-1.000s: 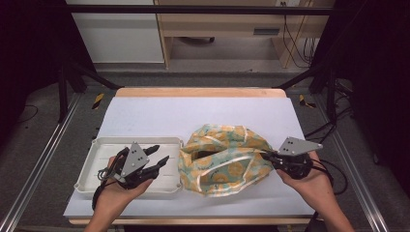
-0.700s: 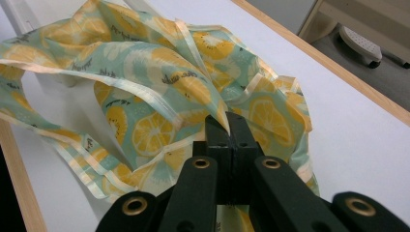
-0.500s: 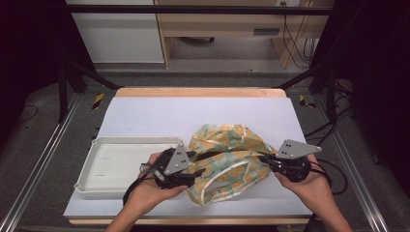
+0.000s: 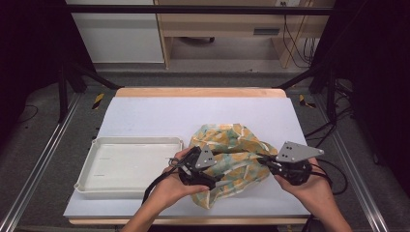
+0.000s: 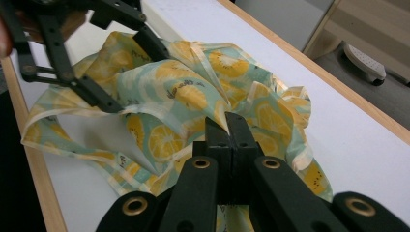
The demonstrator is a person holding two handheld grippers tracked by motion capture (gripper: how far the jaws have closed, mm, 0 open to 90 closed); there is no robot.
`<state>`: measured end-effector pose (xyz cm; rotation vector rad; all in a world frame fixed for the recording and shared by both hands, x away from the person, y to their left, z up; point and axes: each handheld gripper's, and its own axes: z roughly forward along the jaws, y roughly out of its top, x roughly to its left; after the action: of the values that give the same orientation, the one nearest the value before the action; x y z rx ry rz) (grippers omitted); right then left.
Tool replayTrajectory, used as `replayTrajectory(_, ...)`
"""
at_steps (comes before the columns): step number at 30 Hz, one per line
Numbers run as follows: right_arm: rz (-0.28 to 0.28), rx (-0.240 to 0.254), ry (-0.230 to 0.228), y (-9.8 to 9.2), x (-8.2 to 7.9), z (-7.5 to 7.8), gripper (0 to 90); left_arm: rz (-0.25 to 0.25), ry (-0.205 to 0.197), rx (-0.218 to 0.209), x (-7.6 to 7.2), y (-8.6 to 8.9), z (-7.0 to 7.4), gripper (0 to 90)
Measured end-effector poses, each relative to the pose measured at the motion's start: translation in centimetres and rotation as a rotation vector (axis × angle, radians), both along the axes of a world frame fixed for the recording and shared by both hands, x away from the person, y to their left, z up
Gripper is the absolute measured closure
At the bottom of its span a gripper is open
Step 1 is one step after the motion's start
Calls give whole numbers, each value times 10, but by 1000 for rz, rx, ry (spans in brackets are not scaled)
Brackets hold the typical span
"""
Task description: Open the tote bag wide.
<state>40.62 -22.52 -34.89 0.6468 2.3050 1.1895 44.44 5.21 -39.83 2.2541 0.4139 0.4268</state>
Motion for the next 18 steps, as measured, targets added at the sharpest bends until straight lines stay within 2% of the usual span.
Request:
replayTrajectory(5,14,-4,5,-1,-8,-2,900,-7,12,4,3,-4,-4,248)
replayTrajectory(6,16,-11,2,-3,-12,-5,900,-22,18,17,0,-6,-4,424)
replayTrajectory(7,16,-11,2,-3,-12,-5,900,-22,18,17,0,-6,-4,462)
replayTrajectory(8,17,-10,10,-5,-15,-8,900,-27,12,24,-2,-7,-3,553)
replayTrajectory(11,13,-24,25,-6,-17,-14,900,-32,-3,36,-5,-9,-4,711)
replayTrajectory(12,14,-37,44,-8,-18,-22,900,-46,-11,51,-9,-11,-5,756)
replayTrajectory(14,11,-54,51,-9,-20,-27,900,-44,-16,47,-13,-12,-6,827)
replayTrajectory(18,-23,-83,61,-12,-21,-41,899,-50,-25,44,-24,-15,-12,857)
